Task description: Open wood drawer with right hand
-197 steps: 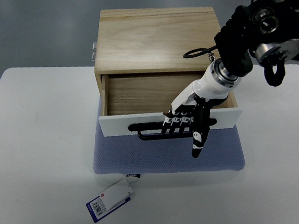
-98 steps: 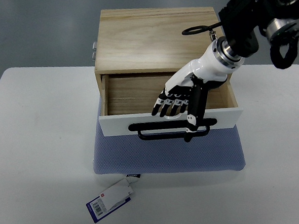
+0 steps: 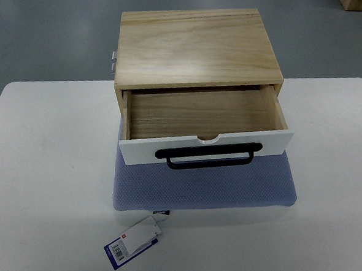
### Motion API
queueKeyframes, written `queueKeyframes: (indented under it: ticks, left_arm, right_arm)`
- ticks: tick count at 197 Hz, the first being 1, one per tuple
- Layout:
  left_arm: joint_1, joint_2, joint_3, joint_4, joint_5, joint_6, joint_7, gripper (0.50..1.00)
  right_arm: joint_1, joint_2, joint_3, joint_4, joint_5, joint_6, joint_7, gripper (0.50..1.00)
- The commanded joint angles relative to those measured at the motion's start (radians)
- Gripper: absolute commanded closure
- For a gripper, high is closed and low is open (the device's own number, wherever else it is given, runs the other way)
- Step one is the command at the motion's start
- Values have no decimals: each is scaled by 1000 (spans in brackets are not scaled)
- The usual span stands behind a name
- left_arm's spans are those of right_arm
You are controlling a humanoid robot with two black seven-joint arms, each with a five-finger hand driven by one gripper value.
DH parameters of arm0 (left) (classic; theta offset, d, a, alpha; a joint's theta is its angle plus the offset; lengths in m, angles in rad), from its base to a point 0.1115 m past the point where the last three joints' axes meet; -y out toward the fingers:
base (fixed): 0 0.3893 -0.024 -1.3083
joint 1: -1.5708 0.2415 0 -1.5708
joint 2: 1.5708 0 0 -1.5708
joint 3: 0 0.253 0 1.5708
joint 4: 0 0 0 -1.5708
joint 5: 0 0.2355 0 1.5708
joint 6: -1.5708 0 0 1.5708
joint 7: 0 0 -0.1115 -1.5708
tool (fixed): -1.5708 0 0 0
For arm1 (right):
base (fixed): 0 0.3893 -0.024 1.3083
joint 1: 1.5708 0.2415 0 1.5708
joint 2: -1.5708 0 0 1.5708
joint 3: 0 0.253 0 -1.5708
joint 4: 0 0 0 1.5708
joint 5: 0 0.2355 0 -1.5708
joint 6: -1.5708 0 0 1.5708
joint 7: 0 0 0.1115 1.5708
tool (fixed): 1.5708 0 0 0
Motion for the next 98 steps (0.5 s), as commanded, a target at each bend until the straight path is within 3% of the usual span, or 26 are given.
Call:
queueKeyframes:
  ticks: [1,9,19,20,22,48,98]
  left_arm:
    - [0,0,2,-1,0,0,0,500]
    - [0,0,0,-1,0,0,0,500]
    - [0,0,0,-1,0,0,0,500]
    - [0,0,0,-1,0,0,0,500]
    - [0,0,0,-1,0,0,0,500]
    - [0,0,2,-1,2,0,0,500]
    - [0,0,2,-12,2,0,0,500]
  right_arm:
    - [-184,8,217,-87,1,-66,76,556]
    - [-277,15,316,-115,1,-94,112,554]
    - [-277,15,317,-115,1,-94,112,554]
    - [-382,35,428,-154,1,-121,165,554]
    - [-406,41,453,-164,1,-126,177,554]
    - [-611,136,680,-281,1,-138,279,554]
    - [-808,360,1025,-442,1,-125,294,554]
